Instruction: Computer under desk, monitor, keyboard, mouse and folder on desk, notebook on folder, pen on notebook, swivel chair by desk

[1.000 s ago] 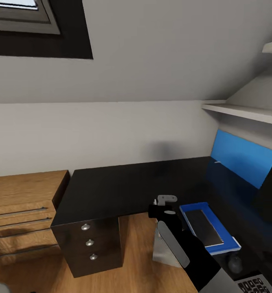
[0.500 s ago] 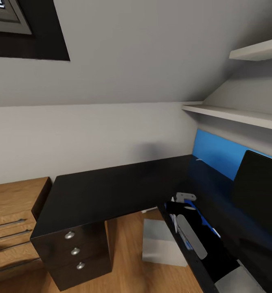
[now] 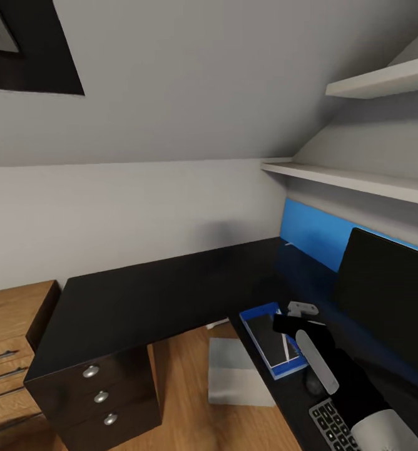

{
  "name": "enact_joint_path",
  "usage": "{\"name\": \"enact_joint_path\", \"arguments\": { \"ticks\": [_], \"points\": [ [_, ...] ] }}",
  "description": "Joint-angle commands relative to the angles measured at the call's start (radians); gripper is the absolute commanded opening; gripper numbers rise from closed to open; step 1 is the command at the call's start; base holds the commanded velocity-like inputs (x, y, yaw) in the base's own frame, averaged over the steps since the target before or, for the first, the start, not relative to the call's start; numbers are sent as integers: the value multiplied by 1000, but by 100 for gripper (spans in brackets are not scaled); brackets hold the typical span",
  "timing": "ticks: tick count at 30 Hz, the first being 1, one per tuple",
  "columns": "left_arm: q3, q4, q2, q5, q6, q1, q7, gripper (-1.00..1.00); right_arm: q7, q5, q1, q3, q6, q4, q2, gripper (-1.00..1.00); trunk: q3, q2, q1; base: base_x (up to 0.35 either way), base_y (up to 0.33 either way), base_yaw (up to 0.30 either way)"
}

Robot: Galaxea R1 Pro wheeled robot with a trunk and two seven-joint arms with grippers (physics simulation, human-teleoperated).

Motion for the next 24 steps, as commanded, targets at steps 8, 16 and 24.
{"name": "enact_joint_path", "arguments": {
  "ticks": [8,16,24],
  "points": [
    [1,-1,0,7,-4,0,0,100,86,32,-3,6,-6,85,-1,-100,-1,-1,0,170,0,-2],
    [1,-1,0,6,-7,0,-1,100,99,40,-4,8,-22,95,1,-100,-1,-1,0,161,0,0],
    [0,-1,0,7,-6,0,-2,100,100,61,-4,9,-52,117,2,-100,-1,-1,0,110,0,0]
  ]
}}
